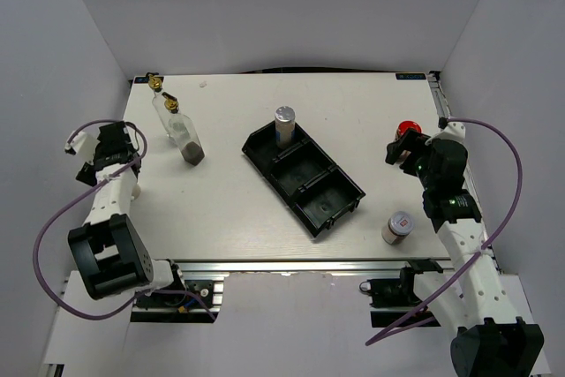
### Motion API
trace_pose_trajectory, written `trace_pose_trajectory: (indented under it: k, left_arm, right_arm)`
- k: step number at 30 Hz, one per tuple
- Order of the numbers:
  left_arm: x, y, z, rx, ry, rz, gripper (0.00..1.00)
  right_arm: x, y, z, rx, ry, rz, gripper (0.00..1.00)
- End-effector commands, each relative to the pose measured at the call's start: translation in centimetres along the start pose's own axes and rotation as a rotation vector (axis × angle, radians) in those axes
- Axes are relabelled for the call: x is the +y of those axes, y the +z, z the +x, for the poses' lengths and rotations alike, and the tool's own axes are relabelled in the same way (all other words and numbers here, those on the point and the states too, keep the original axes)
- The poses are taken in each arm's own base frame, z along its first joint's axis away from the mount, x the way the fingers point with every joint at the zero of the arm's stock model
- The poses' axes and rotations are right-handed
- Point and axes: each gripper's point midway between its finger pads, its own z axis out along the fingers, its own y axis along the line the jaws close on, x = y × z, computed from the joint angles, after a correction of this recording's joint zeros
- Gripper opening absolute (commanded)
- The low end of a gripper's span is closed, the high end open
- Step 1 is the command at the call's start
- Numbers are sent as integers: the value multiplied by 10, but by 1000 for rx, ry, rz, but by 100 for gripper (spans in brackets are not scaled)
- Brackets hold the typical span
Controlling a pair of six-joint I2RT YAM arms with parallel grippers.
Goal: Organize the condiment bottles
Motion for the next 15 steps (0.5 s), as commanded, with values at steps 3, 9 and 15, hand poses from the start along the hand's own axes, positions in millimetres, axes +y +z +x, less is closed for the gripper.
trace_pose_trajectory:
  k: [3,9,15]
  left_arm:
    - [-12,8,-19,-38,-28,7,98]
    - [-15,12,-14,-14,-13,2,74]
    - [-22,-11,-20,15,-46,98,39]
  right_arm:
    - [-2,1,-8,-30,16,21,90]
    - [-5,-1,-9,-34,13,38,89]
    - [-6,-4,-12,-52,14,41,89]
